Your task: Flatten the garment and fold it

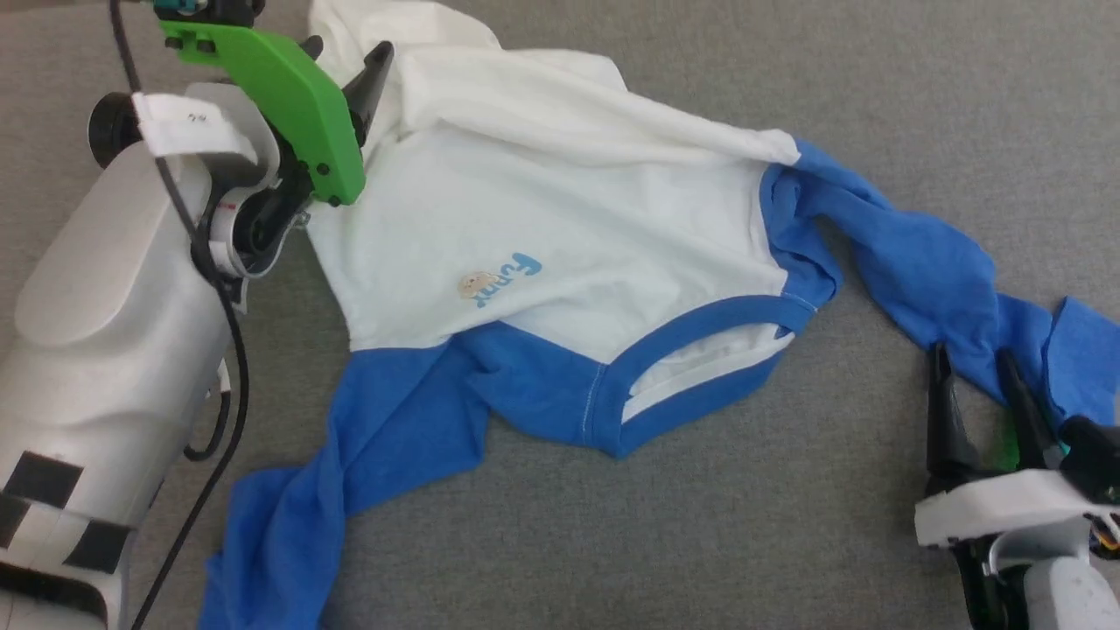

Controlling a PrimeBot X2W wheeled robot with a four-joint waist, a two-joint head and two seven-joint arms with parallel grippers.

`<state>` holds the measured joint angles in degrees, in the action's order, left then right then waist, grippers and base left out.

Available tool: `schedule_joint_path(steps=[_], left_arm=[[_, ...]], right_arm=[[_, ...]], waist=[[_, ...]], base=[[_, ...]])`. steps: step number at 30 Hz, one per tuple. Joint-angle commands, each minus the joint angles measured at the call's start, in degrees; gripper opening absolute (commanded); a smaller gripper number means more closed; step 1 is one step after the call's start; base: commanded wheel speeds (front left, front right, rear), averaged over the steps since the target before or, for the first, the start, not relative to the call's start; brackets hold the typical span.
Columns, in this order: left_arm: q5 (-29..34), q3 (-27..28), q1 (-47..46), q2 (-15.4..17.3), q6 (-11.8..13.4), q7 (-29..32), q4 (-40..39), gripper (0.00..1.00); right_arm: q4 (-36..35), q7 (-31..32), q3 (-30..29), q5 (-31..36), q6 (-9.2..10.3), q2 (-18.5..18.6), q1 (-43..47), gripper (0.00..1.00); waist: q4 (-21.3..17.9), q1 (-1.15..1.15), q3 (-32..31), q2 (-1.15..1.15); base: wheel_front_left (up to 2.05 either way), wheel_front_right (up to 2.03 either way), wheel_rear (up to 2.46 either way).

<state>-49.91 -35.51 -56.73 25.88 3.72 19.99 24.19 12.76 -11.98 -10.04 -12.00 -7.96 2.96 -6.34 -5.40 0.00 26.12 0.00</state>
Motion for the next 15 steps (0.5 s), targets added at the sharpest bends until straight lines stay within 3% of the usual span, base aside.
schedule_joint_path(steps=[1,9,13,15], left_arm=[[-0.48,0.71,1.82,0.8,-0.14,-2.01,-1.48,1.0],[1.63,2.38,13.69,1.93,2.16,-15.28,-14.84,1.0],[2.59,2.67,21.78,2.14,4.91,-20.83,-21.99,1.0],[3.78,2.73,28.5,2.69,7.84,-24.54,-26.06,1.0]], right_arm=[[0.94,0.75,0.03,0.5,0.47,-0.08,1.97,1.0],[-2.49,3.15,0.0,1.63,0.47,-0.08,6.25,1.0],[-5.69,4.93,-0.27,2.3,0.47,-0.08,8.18,1.0],[-7.92,6.22,-0.23,2.76,0.47,-0.08,9.58,1.0]], waist=[[3.22,0.0,-6.04,0.0],[5.54,0.0,-13.46,0.0],[6.5,0.0,-15.77,0.0],[6.92,0.0,-17.17,0.0]], base=[[0.0,0.0,0.0],[0.0,0.0,0.0],[0.0,0.0,0.0],[0.0,0.0,0.0]])
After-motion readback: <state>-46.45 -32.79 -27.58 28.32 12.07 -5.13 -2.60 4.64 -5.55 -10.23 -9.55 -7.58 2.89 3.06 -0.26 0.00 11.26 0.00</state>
